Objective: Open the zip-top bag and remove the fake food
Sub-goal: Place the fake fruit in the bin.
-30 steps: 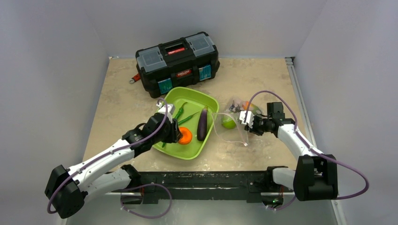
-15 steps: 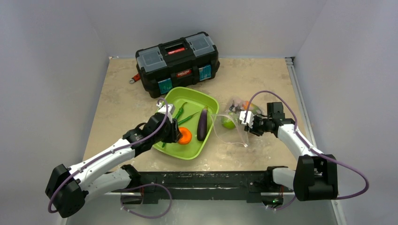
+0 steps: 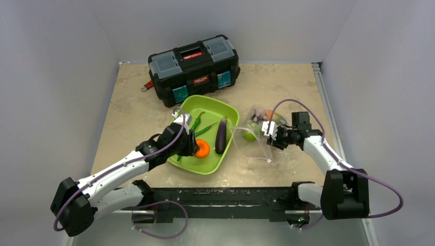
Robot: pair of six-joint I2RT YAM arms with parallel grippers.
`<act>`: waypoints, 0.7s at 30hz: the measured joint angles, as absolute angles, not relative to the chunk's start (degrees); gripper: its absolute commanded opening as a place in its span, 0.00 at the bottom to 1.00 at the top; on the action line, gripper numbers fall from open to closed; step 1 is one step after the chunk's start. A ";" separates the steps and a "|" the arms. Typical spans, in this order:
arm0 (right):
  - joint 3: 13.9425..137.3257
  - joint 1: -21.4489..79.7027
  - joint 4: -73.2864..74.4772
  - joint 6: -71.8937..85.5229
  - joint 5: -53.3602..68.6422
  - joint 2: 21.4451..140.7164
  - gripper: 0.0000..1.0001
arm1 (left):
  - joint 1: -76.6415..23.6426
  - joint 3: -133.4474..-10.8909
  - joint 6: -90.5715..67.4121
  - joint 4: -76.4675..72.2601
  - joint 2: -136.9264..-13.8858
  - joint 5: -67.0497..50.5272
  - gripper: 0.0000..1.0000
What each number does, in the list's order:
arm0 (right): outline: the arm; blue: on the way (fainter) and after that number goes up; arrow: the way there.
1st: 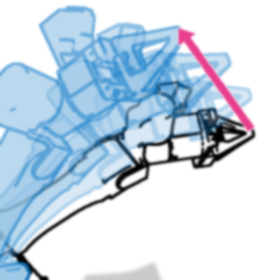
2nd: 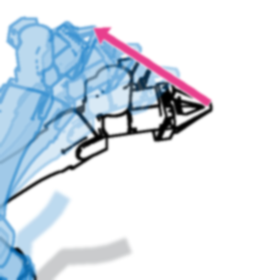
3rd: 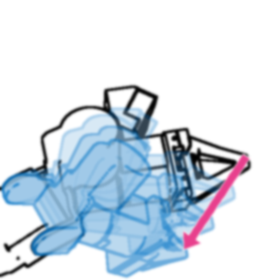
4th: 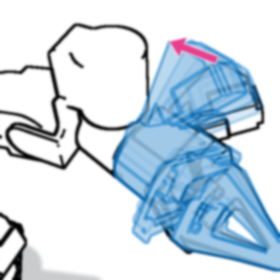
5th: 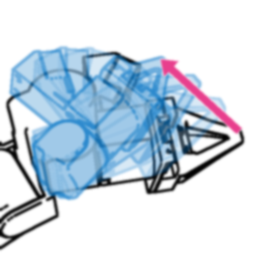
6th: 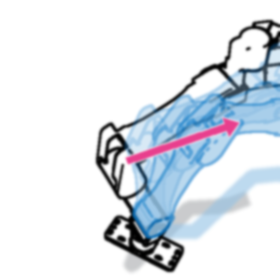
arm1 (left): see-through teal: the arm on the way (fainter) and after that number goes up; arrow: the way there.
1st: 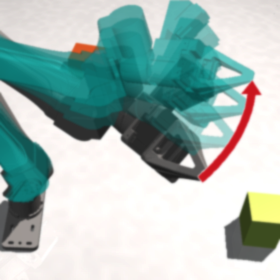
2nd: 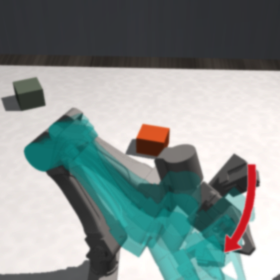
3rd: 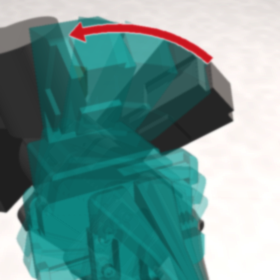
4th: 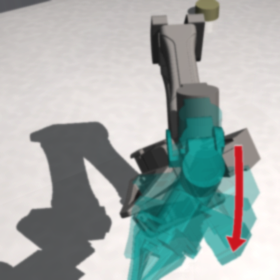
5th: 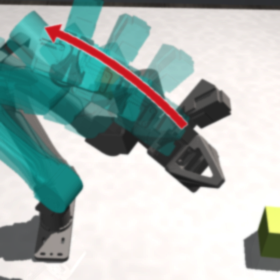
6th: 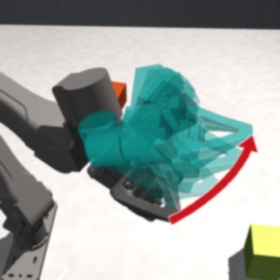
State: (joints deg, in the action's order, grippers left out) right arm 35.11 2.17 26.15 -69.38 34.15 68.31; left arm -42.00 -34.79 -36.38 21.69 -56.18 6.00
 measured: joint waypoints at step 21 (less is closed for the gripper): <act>35.11 1.56 26.63 -69.41 35.68 68.23 0.58 | -42.00 -34.76 -36.86 20.45 -59.05 5.15 0.77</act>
